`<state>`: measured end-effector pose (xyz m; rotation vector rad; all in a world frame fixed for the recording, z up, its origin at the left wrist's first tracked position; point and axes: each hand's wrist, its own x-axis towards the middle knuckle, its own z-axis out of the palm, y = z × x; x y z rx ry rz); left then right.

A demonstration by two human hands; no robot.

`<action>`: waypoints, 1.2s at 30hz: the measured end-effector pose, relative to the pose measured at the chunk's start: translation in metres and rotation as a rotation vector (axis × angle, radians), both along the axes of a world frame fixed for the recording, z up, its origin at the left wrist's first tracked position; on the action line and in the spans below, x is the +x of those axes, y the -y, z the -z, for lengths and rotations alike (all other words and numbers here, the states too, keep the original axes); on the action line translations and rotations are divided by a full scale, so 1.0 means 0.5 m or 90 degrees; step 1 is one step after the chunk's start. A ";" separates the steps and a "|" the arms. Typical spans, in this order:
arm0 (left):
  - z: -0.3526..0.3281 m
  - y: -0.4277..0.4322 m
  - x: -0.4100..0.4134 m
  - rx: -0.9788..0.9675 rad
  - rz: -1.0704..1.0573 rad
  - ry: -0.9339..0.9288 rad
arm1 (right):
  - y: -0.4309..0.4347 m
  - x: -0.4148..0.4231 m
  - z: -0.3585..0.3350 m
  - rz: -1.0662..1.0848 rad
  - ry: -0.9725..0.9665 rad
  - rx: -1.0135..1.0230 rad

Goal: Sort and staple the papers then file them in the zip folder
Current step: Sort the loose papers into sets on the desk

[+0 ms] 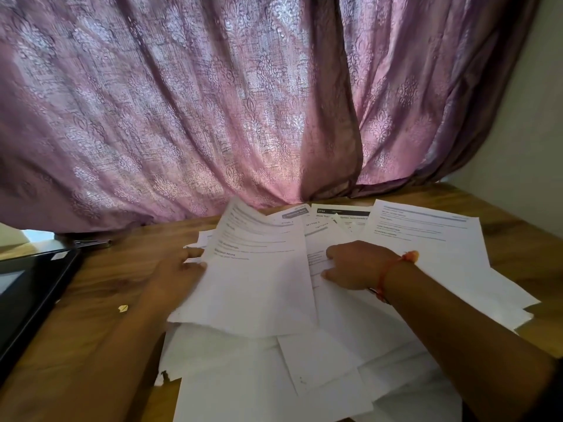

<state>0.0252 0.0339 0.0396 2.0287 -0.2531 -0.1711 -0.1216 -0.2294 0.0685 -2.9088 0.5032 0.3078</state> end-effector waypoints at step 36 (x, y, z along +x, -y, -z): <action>0.031 -0.017 0.033 -0.488 -0.137 -0.212 | -0.075 0.042 0.079 -0.032 0.107 -0.004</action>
